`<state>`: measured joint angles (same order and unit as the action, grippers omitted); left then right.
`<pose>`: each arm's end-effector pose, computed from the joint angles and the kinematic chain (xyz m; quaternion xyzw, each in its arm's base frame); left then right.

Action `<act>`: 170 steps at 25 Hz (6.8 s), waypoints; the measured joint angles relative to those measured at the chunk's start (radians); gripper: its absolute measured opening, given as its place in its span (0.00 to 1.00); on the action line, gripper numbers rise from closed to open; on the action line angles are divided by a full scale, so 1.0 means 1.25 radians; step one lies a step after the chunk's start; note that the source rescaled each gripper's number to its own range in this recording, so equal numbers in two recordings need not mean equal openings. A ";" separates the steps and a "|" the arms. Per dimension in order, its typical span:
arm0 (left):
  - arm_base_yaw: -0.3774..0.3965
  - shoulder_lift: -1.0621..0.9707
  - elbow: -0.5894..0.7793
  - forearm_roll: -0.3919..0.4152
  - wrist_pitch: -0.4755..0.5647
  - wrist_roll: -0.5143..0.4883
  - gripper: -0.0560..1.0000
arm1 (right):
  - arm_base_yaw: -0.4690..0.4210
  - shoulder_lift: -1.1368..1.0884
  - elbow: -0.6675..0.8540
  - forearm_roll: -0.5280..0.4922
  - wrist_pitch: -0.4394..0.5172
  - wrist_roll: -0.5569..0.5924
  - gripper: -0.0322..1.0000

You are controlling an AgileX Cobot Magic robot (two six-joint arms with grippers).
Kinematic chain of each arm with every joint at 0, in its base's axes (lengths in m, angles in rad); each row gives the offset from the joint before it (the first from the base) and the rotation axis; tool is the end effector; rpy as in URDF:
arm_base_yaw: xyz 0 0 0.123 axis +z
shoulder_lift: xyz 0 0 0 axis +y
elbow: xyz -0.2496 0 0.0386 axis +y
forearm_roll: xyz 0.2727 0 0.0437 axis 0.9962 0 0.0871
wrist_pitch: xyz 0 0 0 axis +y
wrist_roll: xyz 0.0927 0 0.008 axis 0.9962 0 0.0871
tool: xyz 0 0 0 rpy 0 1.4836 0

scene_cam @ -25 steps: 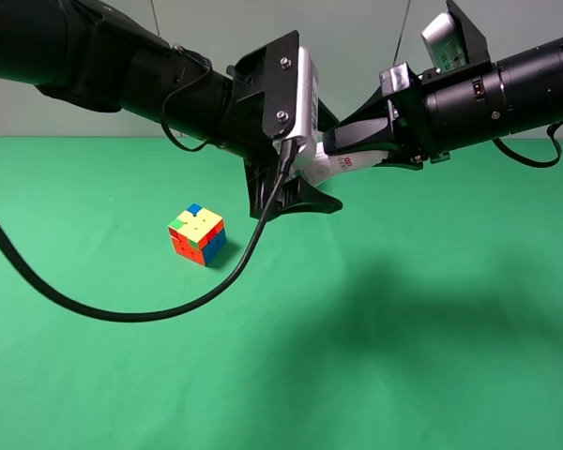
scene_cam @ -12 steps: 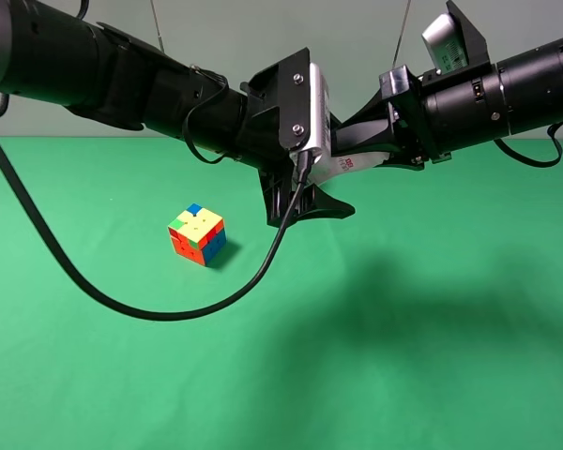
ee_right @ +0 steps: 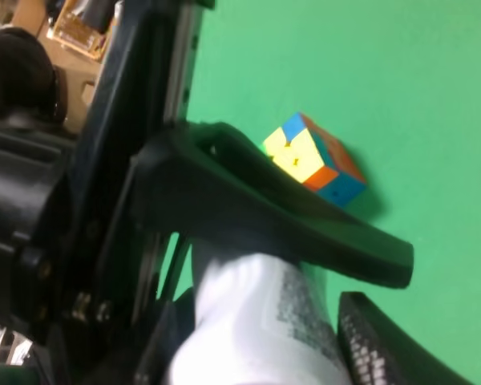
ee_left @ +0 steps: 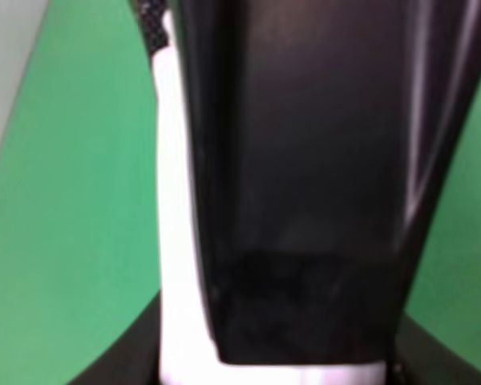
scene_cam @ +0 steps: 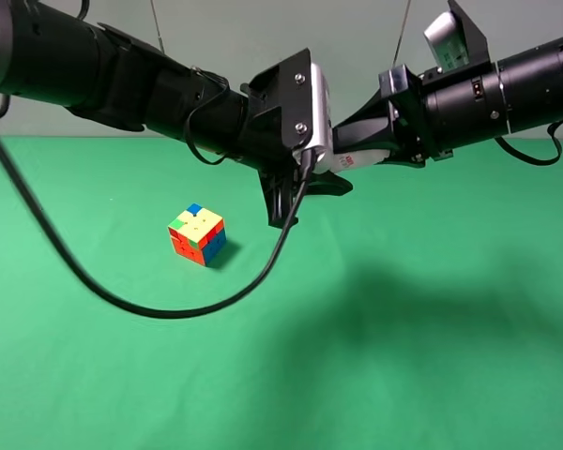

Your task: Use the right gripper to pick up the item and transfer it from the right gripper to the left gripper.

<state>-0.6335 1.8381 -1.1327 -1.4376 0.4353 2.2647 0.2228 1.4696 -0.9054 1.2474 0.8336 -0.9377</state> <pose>0.3032 -0.2710 0.1569 0.6607 0.5908 -0.1485 0.4386 0.2903 0.1328 0.2182 -0.1626 0.8558 0.4125 0.2665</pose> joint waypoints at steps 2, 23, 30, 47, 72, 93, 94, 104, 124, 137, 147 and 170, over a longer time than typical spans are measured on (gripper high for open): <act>0.000 0.001 0.000 -0.001 -0.004 -0.004 0.08 | -0.001 0.000 0.000 0.000 0.001 0.000 0.09; -0.005 0.001 0.000 0.001 -0.026 -0.067 0.08 | -0.001 0.000 0.000 0.009 -0.011 0.010 0.11; -0.003 0.006 0.000 -0.002 -0.077 -0.072 0.06 | -0.001 -0.003 0.000 0.017 0.002 0.021 0.87; -0.003 0.006 0.000 -0.002 -0.089 -0.072 0.06 | -0.001 -0.129 0.000 -0.057 -0.221 0.050 1.00; -0.003 0.006 0.000 -0.002 -0.091 -0.073 0.06 | 0.000 -0.690 0.073 -1.032 -0.028 0.843 1.00; -0.003 0.006 0.000 -0.002 -0.094 -0.094 0.06 | 0.000 -1.007 0.192 -1.044 0.182 0.848 1.00; -0.003 0.006 0.000 -0.002 -0.094 -0.094 0.06 | 0.000 -1.007 0.192 -1.045 0.182 0.841 1.00; -0.003 0.006 0.000 -0.002 -0.094 -0.094 0.06 | 0.000 -1.007 0.192 -1.036 0.183 0.831 1.00; -0.003 0.006 0.000 -0.002 -0.094 -0.094 0.06 | 0.000 -1.009 0.332 -1.008 0.153 0.831 1.00; -0.003 0.006 0.000 -0.002 -0.094 -0.094 0.06 | -0.131 -1.179 0.332 -1.011 0.145 0.829 1.00; -0.003 0.006 0.000 -0.002 -0.094 -0.094 0.06 | -0.234 -1.179 0.332 -1.011 0.145 0.829 1.00; -0.003 -0.004 0.000 0.016 -0.093 -0.128 0.06 | -0.234 -1.179 0.332 -1.011 0.142 0.826 1.00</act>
<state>-0.6368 1.8334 -1.1327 -1.4173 0.3194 2.1047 -0.0698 -0.0047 -0.4908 -0.0168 1.0115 0.0950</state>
